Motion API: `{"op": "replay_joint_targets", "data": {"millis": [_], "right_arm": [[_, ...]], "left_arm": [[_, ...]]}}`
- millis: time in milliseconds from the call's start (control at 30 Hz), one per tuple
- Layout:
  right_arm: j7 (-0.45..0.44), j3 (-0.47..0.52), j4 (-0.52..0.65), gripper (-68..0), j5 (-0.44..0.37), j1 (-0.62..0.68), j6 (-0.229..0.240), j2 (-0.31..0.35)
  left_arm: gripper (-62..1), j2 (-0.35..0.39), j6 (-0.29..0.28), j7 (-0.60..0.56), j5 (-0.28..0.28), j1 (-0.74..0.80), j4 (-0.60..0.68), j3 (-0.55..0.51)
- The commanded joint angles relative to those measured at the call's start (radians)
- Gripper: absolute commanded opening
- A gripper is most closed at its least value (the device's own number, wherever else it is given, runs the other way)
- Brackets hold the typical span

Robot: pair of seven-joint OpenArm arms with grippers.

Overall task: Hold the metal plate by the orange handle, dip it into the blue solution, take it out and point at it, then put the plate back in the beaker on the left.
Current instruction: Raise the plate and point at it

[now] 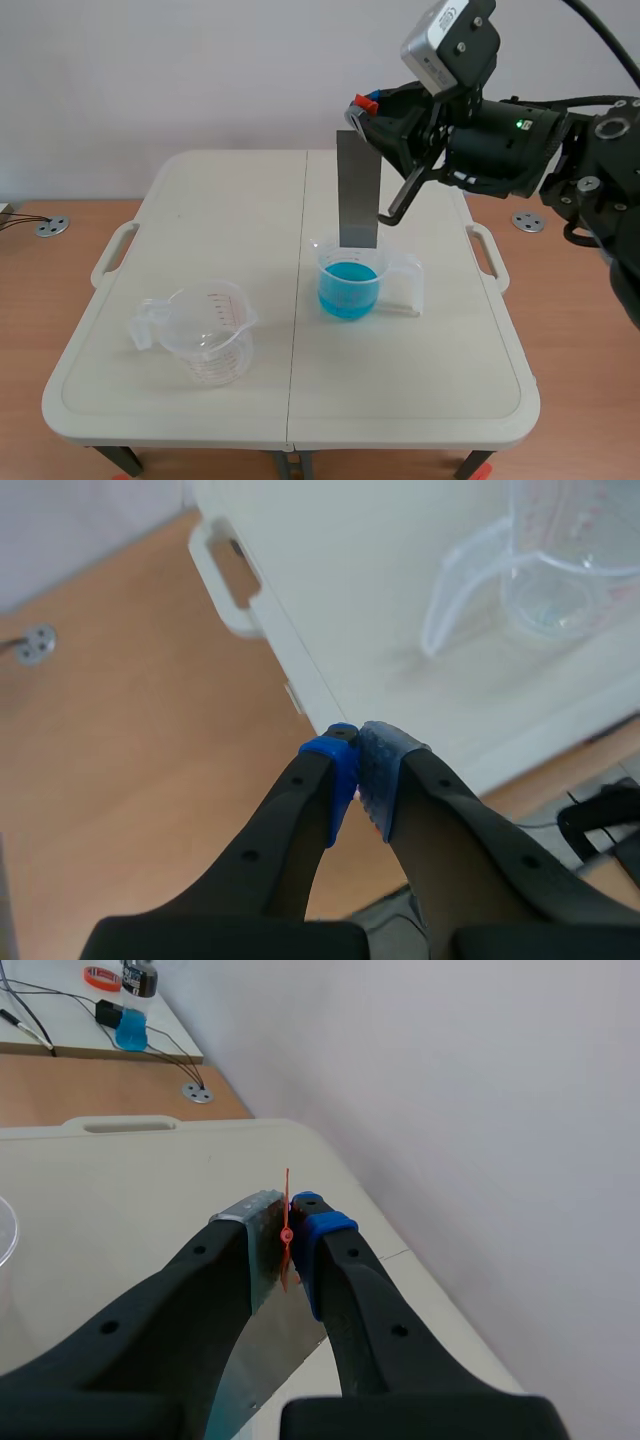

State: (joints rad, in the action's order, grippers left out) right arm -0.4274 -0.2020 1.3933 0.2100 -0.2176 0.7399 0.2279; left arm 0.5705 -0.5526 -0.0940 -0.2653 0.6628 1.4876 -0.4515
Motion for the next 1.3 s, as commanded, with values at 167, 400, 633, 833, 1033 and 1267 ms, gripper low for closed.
{"op": "replay_joint_targets", "data": {"millis": [167,400,633,833,1033,1267], "right_arm": [[-0.013,0.014,0.082,-66.2,-0.016,-0.015,0.006,0.019],[-0.012,0.014,0.136,-66.2,-0.019,-0.015,0.006,0.030],[-0.013,0.014,0.166,-66.2,-0.019,-0.015,0.006,0.032],[-0.013,0.014,0.192,-66.2,-0.019,-0.015,0.006,0.032],[-0.013,0.014,0.196,-66.2,-0.019,-0.015,0.006,0.032],[-0.013,0.014,0.196,-66.2,-0.019,-0.015,0.006,0.032]], "left_arm": [[-59.6,0.006,-0.005,0.059,0.024,-0.164,0.013,0.053],[-59.6,0.006,-0.012,0.133,0.066,-0.330,0.013,0.163],[-59.6,0.006,-0.012,0.208,0.070,-0.487,0.013,0.282],[-59.6,0.003,-0.012,0.253,0.072,-0.609,0.013,0.396],[-59.6,-0.053,-0.012,0.306,0.131,-0.707,0.011,0.494],[-59.6,-0.144,-0.012,0.332,0.247,-0.780,0.000,0.591]]}}
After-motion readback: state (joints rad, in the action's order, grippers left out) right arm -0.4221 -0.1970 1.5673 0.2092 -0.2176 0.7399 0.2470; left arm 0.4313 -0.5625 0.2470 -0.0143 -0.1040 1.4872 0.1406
